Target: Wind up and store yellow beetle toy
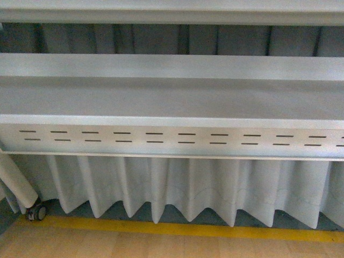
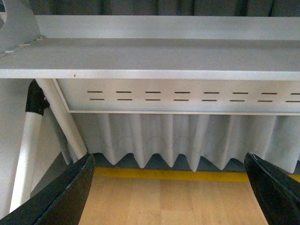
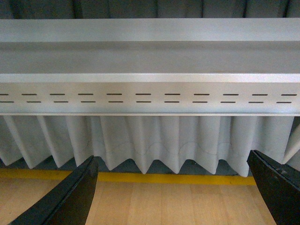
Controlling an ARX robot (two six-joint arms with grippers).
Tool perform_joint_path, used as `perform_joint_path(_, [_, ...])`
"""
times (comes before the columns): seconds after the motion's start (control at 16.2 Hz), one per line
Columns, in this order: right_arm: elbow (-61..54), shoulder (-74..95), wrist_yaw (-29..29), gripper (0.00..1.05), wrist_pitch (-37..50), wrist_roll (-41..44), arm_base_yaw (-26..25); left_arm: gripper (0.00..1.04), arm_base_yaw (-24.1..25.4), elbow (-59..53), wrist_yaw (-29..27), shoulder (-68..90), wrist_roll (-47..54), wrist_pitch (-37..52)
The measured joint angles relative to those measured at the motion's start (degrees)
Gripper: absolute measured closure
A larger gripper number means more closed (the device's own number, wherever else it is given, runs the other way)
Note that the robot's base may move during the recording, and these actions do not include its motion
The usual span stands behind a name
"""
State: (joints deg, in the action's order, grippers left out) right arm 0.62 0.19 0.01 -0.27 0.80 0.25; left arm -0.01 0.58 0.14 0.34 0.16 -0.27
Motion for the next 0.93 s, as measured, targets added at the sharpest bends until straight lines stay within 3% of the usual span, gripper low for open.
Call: perform_joint_path(0.93, [0.00, 0.00, 0.00, 0.07, 0.00, 0.00, 0.00, 0.07, 0.00, 0.00, 0.00, 0.00, 0.00, 0.00])
